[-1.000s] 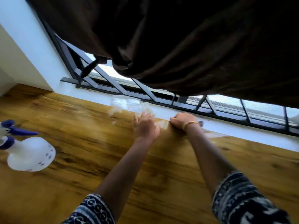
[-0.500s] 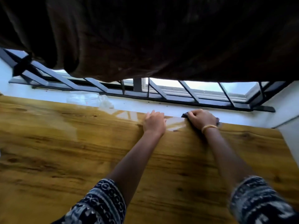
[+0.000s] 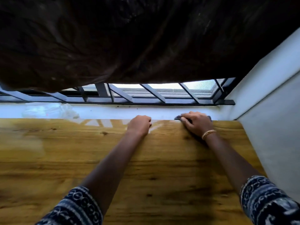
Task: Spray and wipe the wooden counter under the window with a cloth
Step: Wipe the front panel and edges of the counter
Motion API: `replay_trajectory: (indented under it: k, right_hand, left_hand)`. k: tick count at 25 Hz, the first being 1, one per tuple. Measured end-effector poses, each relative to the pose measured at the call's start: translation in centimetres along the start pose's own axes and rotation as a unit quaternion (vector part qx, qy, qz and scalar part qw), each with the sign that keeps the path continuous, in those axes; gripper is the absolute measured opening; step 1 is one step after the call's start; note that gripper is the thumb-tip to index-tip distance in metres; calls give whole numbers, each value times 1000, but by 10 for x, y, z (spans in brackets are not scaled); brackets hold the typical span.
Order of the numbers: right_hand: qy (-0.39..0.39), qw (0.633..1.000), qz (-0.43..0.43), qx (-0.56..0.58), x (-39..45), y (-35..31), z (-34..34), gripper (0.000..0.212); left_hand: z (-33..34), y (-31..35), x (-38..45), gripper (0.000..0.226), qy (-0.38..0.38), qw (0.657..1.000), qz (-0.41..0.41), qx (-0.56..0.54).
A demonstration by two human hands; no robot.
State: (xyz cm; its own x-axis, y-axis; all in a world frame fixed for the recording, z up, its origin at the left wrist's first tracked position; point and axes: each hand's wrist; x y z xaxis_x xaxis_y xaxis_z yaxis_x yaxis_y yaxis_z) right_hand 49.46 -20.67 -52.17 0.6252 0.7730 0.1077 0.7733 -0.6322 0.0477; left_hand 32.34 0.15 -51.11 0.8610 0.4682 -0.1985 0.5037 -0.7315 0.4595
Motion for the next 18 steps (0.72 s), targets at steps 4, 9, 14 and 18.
replay_trajectory:
  k: [4,9,14,18]
  right_hand:
    - [-50,986,149,-48,-17,86,-4,37]
    - [-32,964,259,-52,-4,35,-1,34]
    - [-10,997,16,69,-22,-46,-3,38]
    - [34,983,176,28,-55,40,-5,45]
  left_hand:
    - [9,10,3,29,8,999,-10,-29]
    - [10,9,8,29,22,999,-18,-38]
    - [7,12,5,32,1,999,-19,-43]
    - [1,2,-25,50,-13,999,50,-17]
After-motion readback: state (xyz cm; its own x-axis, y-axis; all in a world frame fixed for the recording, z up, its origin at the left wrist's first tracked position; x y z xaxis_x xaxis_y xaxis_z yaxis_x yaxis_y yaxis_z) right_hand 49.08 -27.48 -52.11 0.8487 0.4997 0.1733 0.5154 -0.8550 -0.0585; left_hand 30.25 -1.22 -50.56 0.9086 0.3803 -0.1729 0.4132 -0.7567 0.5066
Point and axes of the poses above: each hand's wrist, its own x-axis towards the middle knuckle, its own z-axis out of the palm, y = z × x, and after that the axes turned 12 degrees about -x, right-handed
